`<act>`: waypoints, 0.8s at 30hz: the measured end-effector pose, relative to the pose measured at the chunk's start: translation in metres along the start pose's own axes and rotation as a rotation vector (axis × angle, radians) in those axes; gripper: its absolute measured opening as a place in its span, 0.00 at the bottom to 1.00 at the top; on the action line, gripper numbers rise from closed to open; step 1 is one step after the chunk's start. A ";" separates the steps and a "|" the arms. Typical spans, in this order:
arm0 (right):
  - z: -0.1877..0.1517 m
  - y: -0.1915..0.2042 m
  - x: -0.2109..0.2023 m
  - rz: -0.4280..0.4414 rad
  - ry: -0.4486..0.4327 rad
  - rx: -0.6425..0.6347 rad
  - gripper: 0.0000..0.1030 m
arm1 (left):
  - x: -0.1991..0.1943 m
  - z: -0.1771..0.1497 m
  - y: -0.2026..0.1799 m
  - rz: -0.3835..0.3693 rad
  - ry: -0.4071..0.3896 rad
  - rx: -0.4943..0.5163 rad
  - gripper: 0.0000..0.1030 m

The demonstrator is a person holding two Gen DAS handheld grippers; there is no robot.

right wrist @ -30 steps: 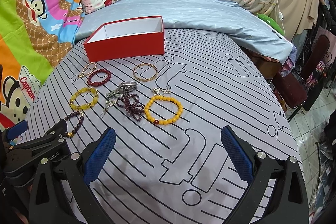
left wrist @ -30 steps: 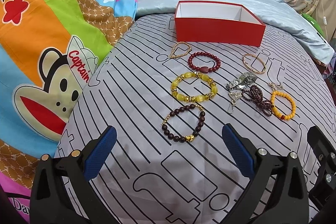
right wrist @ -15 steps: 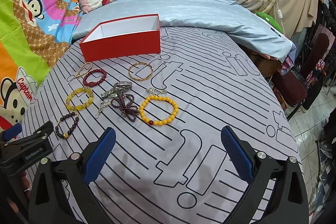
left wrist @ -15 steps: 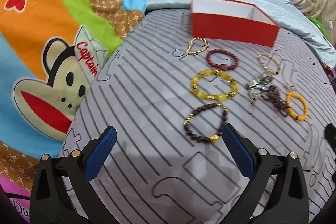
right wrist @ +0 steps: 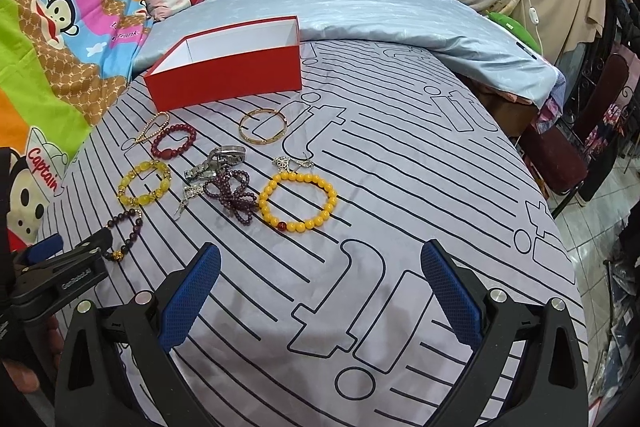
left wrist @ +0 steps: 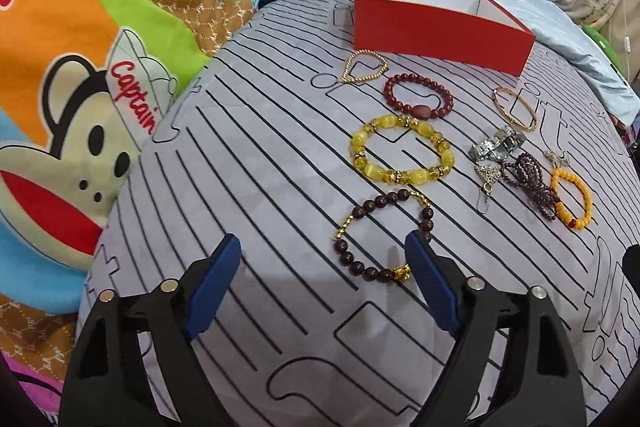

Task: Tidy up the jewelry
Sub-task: 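Grasp the dark brown bead bracelet with the left tool while the right tool grasps the yellow-orange bead bracelet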

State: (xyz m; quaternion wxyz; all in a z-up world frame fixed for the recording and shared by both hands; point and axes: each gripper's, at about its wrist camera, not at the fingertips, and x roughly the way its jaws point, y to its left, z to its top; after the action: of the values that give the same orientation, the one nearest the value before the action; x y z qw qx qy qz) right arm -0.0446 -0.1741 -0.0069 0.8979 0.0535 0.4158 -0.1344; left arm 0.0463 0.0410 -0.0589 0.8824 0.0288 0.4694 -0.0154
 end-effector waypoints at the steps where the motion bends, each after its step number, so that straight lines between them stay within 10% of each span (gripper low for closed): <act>1: 0.000 0.000 0.001 -0.001 0.002 0.000 0.94 | 0.002 0.000 -0.001 -0.003 0.003 0.000 0.74; 14: 0.002 0.009 0.019 0.011 0.030 -0.016 0.93 | 0.017 0.002 -0.006 -0.050 0.009 0.007 0.51; 24: 0.002 0.008 0.032 0.010 0.044 -0.015 0.93 | 0.014 0.005 -0.010 -0.112 0.006 0.018 0.07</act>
State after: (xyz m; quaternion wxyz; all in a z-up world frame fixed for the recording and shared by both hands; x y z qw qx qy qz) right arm -0.0211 -0.1731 -0.0295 0.8897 0.0520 0.4359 -0.1256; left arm 0.0576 0.0308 -0.0683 0.8785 0.0105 0.4727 -0.0688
